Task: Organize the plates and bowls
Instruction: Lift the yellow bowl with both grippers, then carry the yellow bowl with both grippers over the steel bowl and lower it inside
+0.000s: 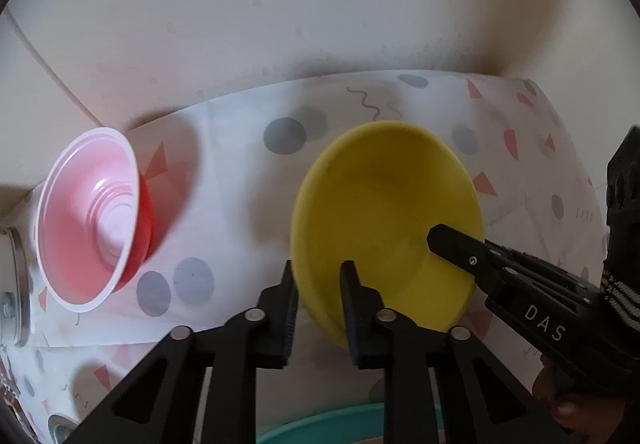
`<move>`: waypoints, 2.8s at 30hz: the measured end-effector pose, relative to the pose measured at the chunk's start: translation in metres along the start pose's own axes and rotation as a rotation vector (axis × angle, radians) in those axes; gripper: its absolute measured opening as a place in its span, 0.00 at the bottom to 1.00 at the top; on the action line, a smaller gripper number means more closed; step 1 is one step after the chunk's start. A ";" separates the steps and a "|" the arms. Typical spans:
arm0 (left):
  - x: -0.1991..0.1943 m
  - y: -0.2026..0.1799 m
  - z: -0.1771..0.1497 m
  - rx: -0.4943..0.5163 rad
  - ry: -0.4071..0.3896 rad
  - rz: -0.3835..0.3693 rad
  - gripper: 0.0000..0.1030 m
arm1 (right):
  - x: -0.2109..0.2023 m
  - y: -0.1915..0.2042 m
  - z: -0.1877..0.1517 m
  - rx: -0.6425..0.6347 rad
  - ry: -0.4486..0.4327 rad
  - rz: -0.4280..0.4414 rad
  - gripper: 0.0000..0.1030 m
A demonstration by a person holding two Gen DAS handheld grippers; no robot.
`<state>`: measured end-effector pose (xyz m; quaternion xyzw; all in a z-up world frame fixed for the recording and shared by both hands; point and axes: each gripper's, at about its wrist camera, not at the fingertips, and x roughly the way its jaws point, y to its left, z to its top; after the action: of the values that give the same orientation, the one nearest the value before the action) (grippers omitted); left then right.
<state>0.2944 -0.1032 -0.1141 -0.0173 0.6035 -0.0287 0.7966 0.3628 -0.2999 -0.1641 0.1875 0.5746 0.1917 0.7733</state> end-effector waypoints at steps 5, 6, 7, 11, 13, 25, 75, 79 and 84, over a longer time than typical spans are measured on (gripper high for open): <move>-0.005 -0.001 -0.005 0.002 0.000 -0.018 0.16 | -0.002 0.003 -0.002 0.006 0.000 -0.010 0.08; -0.006 -0.001 -0.006 0.004 -0.001 -0.022 0.16 | -0.003 0.003 -0.003 0.010 -0.001 -0.010 0.08; -0.009 0.000 -0.008 0.011 -0.006 -0.028 0.16 | -0.005 0.003 -0.005 0.015 -0.006 -0.010 0.08; -0.023 -0.001 -0.016 0.025 -0.027 -0.046 0.16 | -0.018 0.008 -0.012 0.029 -0.033 -0.018 0.08; -0.032 -0.001 -0.020 0.030 -0.044 -0.057 0.15 | -0.025 0.011 -0.016 0.029 -0.045 -0.024 0.08; -0.074 0.011 -0.055 0.013 -0.102 -0.098 0.16 | -0.060 0.036 -0.043 0.039 -0.094 -0.014 0.08; -0.116 0.205 -0.220 -0.368 -0.080 -0.045 0.16 | 0.018 0.233 -0.157 -0.315 0.221 0.069 0.09; -0.111 0.206 -0.225 -0.361 -0.063 -0.035 0.16 | 0.021 0.233 -0.161 -0.328 0.238 0.056 0.09; -0.106 0.202 -0.225 -0.335 -0.049 -0.011 0.16 | 0.030 0.234 -0.165 -0.343 0.268 0.030 0.11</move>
<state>0.0543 0.1074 -0.0861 -0.1538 0.5801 0.0686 0.7970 0.1935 -0.0731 -0.1136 0.0344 0.6284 0.3212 0.7077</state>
